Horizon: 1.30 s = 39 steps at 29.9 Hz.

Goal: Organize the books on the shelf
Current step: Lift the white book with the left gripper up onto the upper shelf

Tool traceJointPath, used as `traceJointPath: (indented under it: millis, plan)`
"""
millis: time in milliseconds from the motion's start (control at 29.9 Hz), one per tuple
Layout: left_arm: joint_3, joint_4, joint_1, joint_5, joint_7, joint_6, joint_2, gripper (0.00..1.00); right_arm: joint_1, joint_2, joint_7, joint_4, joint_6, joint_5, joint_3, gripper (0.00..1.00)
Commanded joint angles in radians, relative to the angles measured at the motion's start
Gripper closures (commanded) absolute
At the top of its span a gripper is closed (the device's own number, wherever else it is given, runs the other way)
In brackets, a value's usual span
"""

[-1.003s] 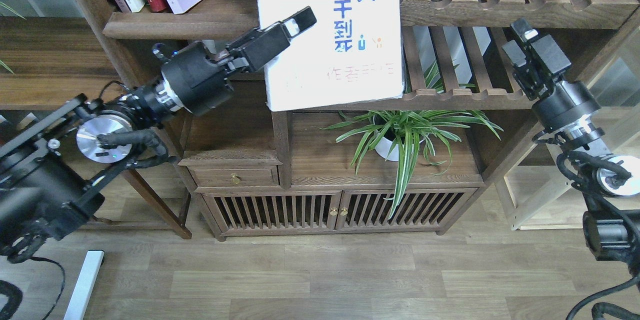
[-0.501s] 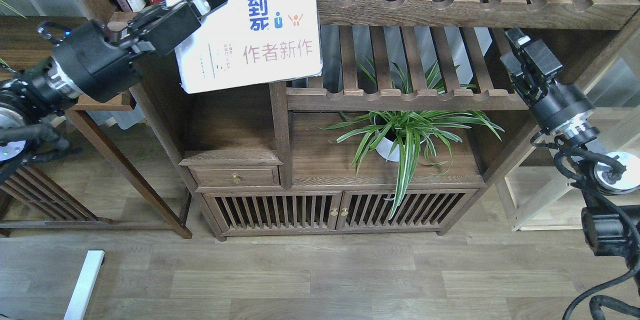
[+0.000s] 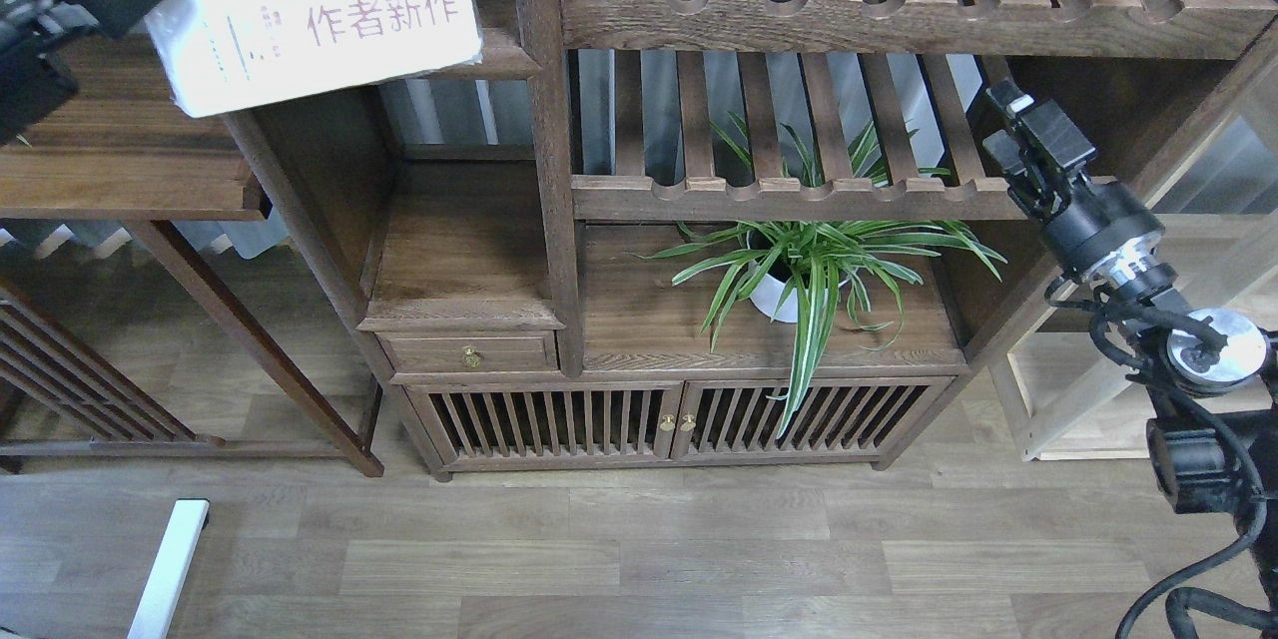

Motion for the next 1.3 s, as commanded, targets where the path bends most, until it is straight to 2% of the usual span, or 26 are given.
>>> traceJointPath:
  millis: [0,167,368,535,769,936,1070,1270]
  plan:
    - [-0.030,0.006,0.005,0.000,0.015,0.000,0.025,1.00,0.008,0.001,0.000,-0.007,0.000,0.000,-0.009,0.05]
    - [-0.036,0.066,0.005,0.001,0.026,0.000,0.032,1.00,0.013,0.001,0.000,-0.007,0.000,0.000,-0.018,0.05]
    - [-0.037,0.107,0.003,0.001,0.089,0.000,0.032,1.00,0.018,-0.001,0.000,-0.007,0.000,0.000,-0.018,0.05]
    - [-0.039,0.144,-0.020,0.003,0.110,0.000,0.018,1.00,0.016,-0.002,0.000,-0.007,0.003,0.002,-0.018,0.05]
    - [-0.031,0.241,-0.144,0.004,0.208,0.000,-0.024,1.00,0.027,-0.002,-0.004,-0.005,0.008,0.000,-0.022,0.05]
    - [-0.031,0.275,-0.175,0.014,0.264,0.000,-0.099,1.00,0.044,-0.002,-0.008,-0.004,0.006,-0.001,-0.032,0.05]
    - [-0.031,0.298,-0.208,0.066,0.285,0.000,-0.139,1.00,0.059,-0.007,-0.008,-0.004,0.006,-0.001,-0.035,0.05]
    - [-0.031,0.353,-0.270,0.149,0.285,0.000,-0.182,1.00,0.062,-0.009,-0.006,-0.004,0.008,-0.001,-0.035,0.05]
